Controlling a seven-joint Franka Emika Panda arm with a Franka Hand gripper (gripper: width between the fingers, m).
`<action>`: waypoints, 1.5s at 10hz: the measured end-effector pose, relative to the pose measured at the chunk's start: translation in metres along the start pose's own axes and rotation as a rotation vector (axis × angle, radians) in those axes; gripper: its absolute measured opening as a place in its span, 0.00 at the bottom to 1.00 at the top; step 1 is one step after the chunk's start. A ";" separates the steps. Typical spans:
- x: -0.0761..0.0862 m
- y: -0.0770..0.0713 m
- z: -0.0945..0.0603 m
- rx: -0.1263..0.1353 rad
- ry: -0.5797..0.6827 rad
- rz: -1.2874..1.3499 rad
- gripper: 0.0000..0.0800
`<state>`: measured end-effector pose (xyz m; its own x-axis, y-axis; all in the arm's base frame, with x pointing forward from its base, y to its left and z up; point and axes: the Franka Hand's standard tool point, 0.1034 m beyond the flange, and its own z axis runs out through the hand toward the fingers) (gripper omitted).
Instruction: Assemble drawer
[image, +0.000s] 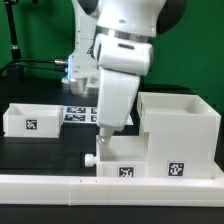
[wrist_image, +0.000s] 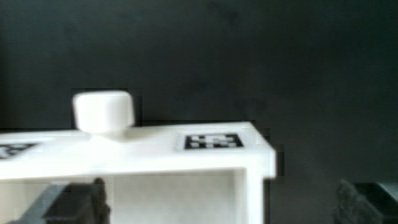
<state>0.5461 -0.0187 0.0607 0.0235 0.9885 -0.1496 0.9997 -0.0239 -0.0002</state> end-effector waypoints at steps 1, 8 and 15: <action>-0.017 0.002 -0.007 0.007 -0.008 -0.029 0.81; -0.064 -0.007 0.021 0.045 0.028 -0.094 0.81; -0.040 -0.012 0.047 0.090 0.262 -0.141 0.81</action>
Offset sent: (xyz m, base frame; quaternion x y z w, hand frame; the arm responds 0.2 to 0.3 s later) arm 0.0000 0.0000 0.0000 0.0000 0.0000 0.0000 1.0000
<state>0.5335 -0.0650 0.0198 -0.1036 0.9875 0.1185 0.9891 0.1148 -0.0924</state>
